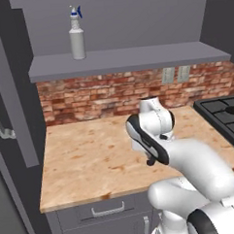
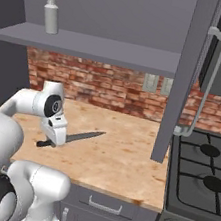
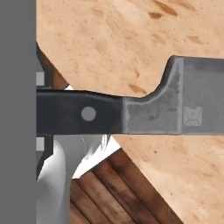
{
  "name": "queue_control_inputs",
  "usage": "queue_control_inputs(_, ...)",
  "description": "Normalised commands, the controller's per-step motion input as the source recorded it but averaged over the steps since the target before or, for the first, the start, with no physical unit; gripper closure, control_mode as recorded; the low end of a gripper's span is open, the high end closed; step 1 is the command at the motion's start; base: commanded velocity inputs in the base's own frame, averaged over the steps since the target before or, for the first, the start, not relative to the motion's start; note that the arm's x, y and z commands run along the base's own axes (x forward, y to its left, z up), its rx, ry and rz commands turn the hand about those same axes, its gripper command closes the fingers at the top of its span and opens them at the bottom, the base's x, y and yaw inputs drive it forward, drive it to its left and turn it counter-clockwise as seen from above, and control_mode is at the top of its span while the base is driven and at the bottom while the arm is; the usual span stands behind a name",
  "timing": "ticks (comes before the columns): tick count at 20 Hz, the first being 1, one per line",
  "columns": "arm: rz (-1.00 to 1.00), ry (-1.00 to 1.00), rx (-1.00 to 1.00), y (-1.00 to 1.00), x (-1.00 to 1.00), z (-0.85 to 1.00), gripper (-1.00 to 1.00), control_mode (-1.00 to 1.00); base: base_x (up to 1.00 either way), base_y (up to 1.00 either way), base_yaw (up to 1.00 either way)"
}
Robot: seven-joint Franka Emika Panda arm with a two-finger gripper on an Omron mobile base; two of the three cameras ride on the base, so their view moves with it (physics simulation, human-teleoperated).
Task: Move the cutting board and knife to the sink. Then move spray from the cabinet to the counter.
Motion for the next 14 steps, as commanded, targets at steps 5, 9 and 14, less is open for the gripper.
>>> queue_control_inputs(5, -0.01, -0.04, 0.00, 0.00, -0.42, 0.37, 1.00, -1.00, 0.00, 0.00, 0.00)
queue_control_inputs(9, -0.02, -0.03, 0.00, 0.00, -0.38, 0.39, 1.00, -1.00, 0.00, 0.00, 0.00)
queue_control_inputs(14, -0.04, 0.00, 0.00, -0.01, -0.36, 0.27, 1.00, -1.00, 0.00, 0.00, 0.00)
